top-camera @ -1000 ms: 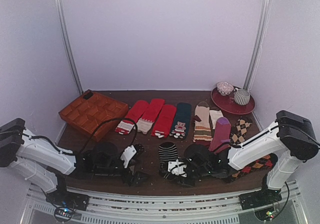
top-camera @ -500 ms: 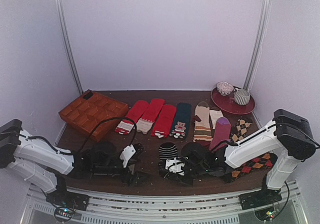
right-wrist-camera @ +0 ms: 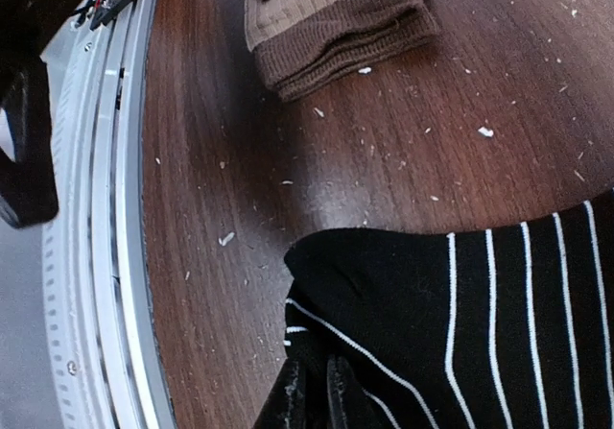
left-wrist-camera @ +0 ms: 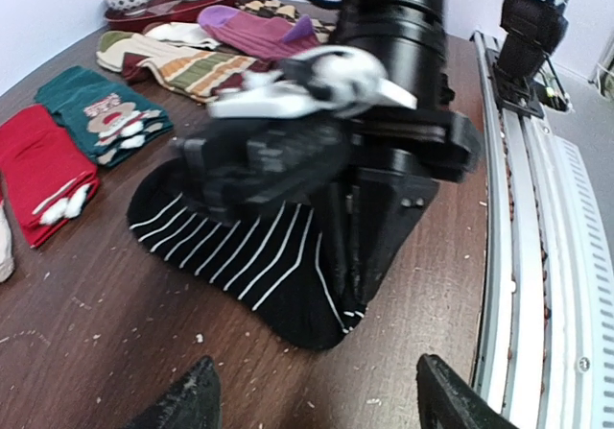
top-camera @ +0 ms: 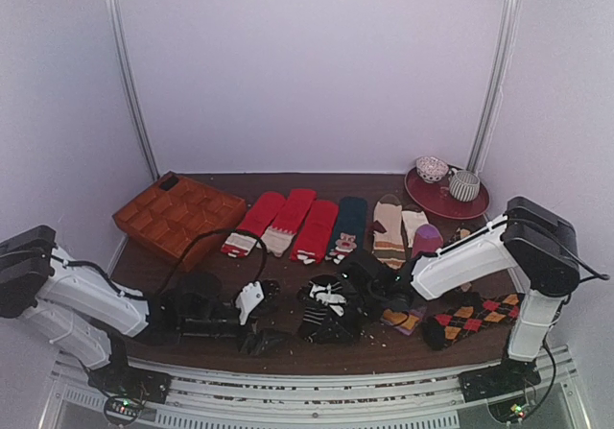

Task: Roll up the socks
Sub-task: Roll the sock at the center of the board.

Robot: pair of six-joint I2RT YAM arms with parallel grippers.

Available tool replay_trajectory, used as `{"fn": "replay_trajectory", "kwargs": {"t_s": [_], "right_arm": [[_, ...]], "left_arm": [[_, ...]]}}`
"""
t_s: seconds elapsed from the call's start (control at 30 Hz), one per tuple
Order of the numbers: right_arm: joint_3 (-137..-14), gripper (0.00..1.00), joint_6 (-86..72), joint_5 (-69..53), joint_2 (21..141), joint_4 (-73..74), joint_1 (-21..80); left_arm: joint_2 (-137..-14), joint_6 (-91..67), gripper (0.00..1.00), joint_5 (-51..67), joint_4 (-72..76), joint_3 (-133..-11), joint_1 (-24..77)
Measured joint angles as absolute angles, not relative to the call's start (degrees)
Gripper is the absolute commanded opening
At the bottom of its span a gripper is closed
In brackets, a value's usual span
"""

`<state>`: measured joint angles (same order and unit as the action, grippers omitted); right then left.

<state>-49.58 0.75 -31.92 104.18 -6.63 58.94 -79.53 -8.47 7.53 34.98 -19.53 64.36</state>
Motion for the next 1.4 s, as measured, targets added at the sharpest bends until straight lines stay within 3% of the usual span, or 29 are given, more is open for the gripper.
{"fn": "replay_trajectory", "kwargs": {"t_s": [0.23, 0.37, 0.9, 1.1, 1.4], "right_arm": [[-52.7, 0.08, -4.6, -41.6, 107.7, -3.6, 54.9], [-53.4, 0.08, -6.5, -44.9, 109.0, -3.1, 53.5], [-54.3, 0.08, -9.5, -49.5, 110.2, -0.2, 52.0], [-54.7, 0.09, -9.5, -50.3, 110.6, 0.4, 51.7], [-55.3, 0.09, -9.4, -50.8, 111.0, 1.4, 51.5]], "left_arm": [[-89.3, -4.3, 0.59, 14.3, 39.4, -23.4, 64.4], [-92.3, -3.2, 0.48, 17.7, 41.0, -24.5, 64.4], [-103.7, -0.6, 0.45, 21.3, 41.2, -30.0, 64.4], [-104.2, -0.4, 0.51, 20.3, 41.2, -31.0, 64.4], [-102.6, 0.7, 0.49, 19.2, 42.5, -30.5, 64.5]]}}
